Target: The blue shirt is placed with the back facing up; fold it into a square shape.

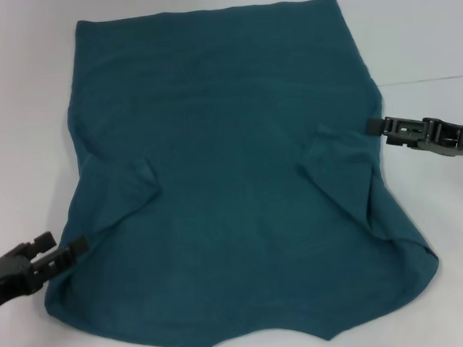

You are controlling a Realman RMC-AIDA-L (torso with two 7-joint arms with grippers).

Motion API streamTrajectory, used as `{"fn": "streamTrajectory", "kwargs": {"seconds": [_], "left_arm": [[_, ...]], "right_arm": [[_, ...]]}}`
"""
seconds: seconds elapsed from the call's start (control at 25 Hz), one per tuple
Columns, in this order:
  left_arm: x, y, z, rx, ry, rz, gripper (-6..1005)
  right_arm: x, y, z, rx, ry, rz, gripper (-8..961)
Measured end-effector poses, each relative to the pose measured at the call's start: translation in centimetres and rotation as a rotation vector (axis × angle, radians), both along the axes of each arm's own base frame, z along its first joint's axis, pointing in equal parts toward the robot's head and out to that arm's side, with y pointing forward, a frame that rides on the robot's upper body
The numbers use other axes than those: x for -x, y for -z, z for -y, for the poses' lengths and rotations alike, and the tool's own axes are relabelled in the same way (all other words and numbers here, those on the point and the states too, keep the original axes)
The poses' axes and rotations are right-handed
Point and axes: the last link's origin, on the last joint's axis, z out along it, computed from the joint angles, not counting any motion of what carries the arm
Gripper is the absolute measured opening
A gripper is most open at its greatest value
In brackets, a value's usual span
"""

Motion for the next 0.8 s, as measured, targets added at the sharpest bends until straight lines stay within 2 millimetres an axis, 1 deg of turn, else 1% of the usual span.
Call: {"fn": "streamTrajectory", "kwargs": {"seconds": [0.44, 0.48, 0.8], "left_arm": [[2.0, -0.3, 1.5, 0.032, -0.095, -0.022, 887], [2.5, -0.5, 1.9, 0.033, -0.116, -0.024, 887], [3.4, -0.6, 2.7, 0.047, -0.161, -0.034, 888]], "right_arm": [[-0.2, 0.2, 0.2, 0.004, 0.008, -0.006, 872], [-0.2, 0.2, 0.2, 0.004, 0.008, -0.006, 872], [-0.2, 0.2, 0.2, 0.002, 0.007, -0.006, 874]]}}
